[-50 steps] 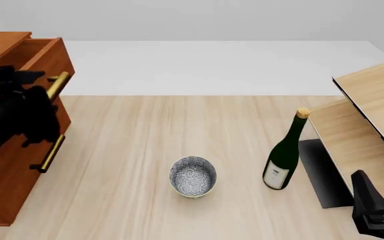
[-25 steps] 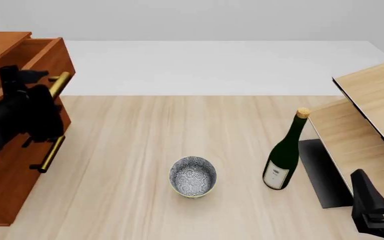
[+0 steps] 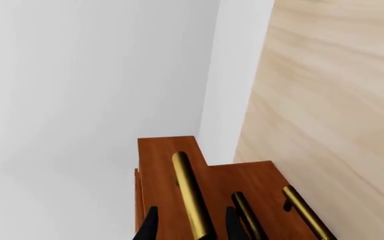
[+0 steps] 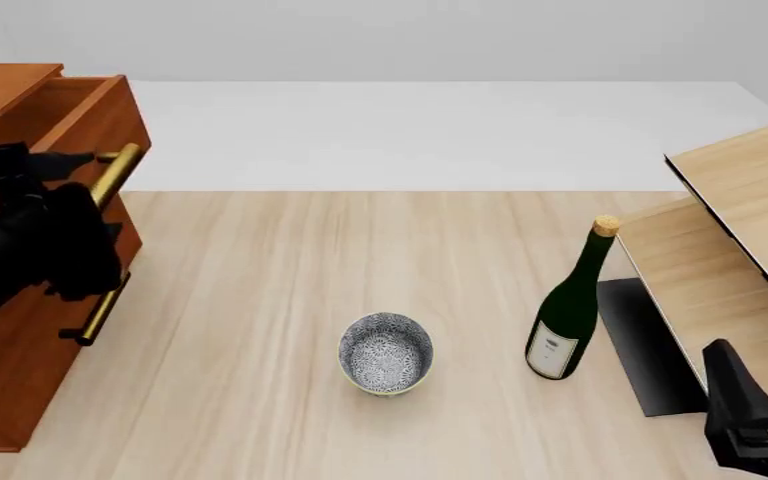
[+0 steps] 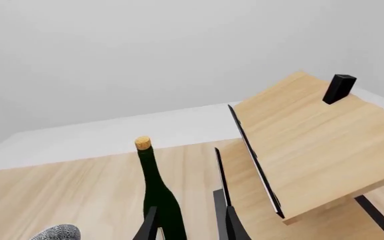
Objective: Close the bottom drawer of the cabinet and open the top drawer.
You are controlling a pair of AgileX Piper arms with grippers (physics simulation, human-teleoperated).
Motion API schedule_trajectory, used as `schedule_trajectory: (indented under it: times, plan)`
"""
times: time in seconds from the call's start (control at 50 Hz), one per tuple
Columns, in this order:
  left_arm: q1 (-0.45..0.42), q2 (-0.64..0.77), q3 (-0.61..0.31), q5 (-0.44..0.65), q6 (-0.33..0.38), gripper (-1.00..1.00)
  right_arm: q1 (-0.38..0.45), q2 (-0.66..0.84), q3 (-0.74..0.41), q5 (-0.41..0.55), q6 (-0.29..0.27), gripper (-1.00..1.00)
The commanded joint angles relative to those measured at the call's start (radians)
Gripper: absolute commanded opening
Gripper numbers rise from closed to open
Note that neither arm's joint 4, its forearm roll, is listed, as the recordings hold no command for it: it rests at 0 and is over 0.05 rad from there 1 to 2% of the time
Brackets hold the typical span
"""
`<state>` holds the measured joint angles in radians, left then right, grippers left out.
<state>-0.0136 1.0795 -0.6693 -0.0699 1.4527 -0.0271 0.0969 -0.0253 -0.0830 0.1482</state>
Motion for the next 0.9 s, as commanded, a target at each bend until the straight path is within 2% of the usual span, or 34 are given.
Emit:
schedule_trajectory:
  times: [0.02,0.72,0.82,0.9]
  plan:
    - [-0.011,-0.047,0.026,0.028,-0.009,1.0,-0.003,-0.011,-0.003,0.012,0.007,1.0]
    - [-0.04,-0.117,0.078,0.048,-0.062,1.0,-0.008,-0.027,0.001,0.018,0.051,1.0]
    - [-0.045,-0.134,0.06,0.071,-0.064,1.0,-0.014,-0.025,0.002,0.016,0.059,1.0]
    - [-0.069,-0.13,0.012,0.105,-0.1,1.0,-0.013,-0.026,0.004,0.015,0.067,1.0]
